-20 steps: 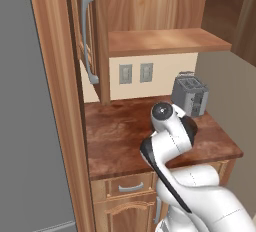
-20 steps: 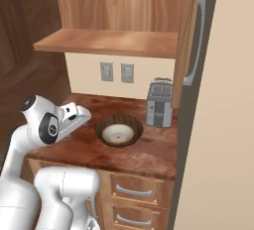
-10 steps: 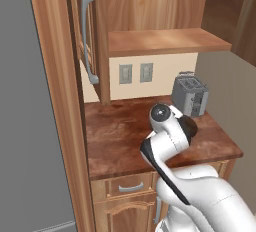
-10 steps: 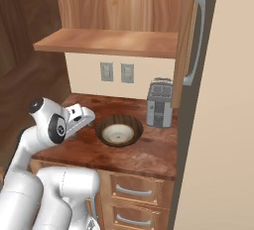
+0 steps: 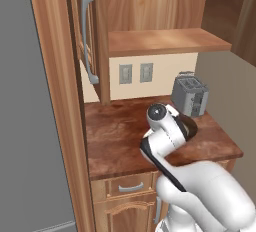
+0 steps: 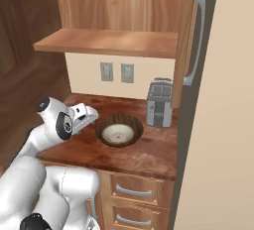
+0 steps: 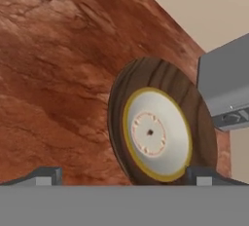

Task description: Pick up the bowls on the counter and stack them on top of one another in the open cabinet. Place the smaller bowl on top of the larger bowl.

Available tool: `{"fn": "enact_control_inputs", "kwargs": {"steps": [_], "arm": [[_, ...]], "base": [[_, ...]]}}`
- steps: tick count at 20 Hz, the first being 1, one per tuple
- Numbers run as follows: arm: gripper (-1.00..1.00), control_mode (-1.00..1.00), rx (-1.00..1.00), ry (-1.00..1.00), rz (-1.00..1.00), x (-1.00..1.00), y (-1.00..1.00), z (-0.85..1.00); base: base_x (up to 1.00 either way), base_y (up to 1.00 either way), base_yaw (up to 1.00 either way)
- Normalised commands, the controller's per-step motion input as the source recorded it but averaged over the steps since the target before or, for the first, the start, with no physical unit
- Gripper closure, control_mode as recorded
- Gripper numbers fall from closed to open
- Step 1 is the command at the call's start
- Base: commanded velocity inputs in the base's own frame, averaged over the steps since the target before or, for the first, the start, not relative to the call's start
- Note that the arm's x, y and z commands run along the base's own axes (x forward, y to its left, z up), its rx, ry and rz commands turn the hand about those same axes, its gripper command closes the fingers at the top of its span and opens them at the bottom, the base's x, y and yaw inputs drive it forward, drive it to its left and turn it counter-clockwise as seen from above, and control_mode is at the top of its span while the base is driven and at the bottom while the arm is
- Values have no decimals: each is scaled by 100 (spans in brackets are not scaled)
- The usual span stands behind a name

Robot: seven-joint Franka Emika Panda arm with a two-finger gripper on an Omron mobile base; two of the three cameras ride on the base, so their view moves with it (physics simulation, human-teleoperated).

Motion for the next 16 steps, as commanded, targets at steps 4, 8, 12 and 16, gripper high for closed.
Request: {"fn": "enact_control_inputs", "kwargs": {"steps": [4,8,12,16], "arm": [[-100,-100,0,5,-3,26,0,-17],[-100,-100,0,9,-3,24,1,-20],[-100,-100,0,8,-3,24,1,-18],[-100,-100,0,6,-2,23,0,-17]], "base": [[0,0,0],[0,0,0],[0,0,0],[0,0,0]]}}
